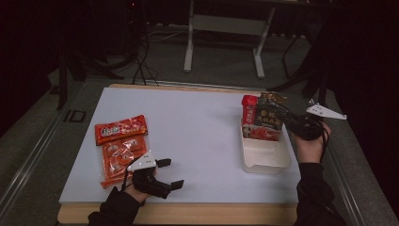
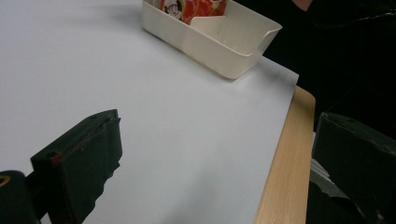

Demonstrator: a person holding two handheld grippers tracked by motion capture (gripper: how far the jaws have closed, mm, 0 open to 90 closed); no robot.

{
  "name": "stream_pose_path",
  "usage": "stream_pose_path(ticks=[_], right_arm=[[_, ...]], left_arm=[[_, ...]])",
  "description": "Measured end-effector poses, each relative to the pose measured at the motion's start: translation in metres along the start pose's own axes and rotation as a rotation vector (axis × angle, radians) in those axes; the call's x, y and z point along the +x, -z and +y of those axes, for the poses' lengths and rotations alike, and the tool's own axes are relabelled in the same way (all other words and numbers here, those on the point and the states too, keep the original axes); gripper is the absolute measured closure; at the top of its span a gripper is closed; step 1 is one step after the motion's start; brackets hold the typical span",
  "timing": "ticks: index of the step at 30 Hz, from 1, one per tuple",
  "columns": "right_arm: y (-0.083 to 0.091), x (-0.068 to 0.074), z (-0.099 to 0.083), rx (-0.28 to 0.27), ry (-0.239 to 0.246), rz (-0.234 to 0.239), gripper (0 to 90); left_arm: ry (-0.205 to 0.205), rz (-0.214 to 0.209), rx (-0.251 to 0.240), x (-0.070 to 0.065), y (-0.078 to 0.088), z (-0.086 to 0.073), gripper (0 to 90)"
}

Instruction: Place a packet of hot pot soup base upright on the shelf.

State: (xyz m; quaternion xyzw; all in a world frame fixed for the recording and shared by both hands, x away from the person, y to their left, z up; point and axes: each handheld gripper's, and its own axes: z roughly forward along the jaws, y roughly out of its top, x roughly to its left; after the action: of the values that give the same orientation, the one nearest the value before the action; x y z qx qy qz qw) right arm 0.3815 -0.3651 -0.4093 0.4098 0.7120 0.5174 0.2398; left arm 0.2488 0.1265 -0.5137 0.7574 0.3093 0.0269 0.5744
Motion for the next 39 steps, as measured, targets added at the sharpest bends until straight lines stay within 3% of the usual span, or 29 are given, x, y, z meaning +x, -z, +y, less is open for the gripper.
stream_pose_path(ticks=[2,4,10,13,18,22,23,31,36,39], right_arm=[[0.003,0.003,0.003,0.004,0.011,-0.009,57.6],[0.009,0.005,0.008,-0.03,-0.013,0.006,56.1],[0.028,0.019,0.027,-0.095,0.016,-0.005,42.7],[0.036,0.029,0.034,-0.124,0.032,-0.02,37.1],[0.043,0.048,0.037,-0.14,0.055,-0.028,25.2],[0.044,0.061,0.031,-0.14,0.029,0.001,15.0],[0.044,0.065,0.028,-0.136,0.026,0.01,12.5],[0.04,0.086,0.01,-0.095,0.015,0.105,11.3],[0.041,0.097,-0.003,-0.08,0.01,0.159,12.0],[0.042,0.103,-0.009,-0.077,0.032,0.172,13.4]], left_arm=[[-0.009,0.004,0.001,0.0,0.0,0.0,2.2],[-0.027,0.018,0.002,0.0,-0.001,0.0,2.2],[-0.057,0.038,-0.023,0.001,0.001,0.0,4.1],[-0.036,0.029,-0.027,0.002,0.003,0.002,4.6],[0.004,0.056,-0.008,0.003,0.008,0.005,5.1],[-0.007,0.07,0.007,0.003,0.013,0.008,5.8],[-0.01,0.052,0.005,0.004,0.014,0.008,6.5],[-0.027,0.056,0.054,0.005,0.02,0.012,9.0],[-0.023,0.075,0.064,0.008,0.03,0.014,11.0],[-0.025,0.094,0.061,0.011,0.038,0.016,11.1]])
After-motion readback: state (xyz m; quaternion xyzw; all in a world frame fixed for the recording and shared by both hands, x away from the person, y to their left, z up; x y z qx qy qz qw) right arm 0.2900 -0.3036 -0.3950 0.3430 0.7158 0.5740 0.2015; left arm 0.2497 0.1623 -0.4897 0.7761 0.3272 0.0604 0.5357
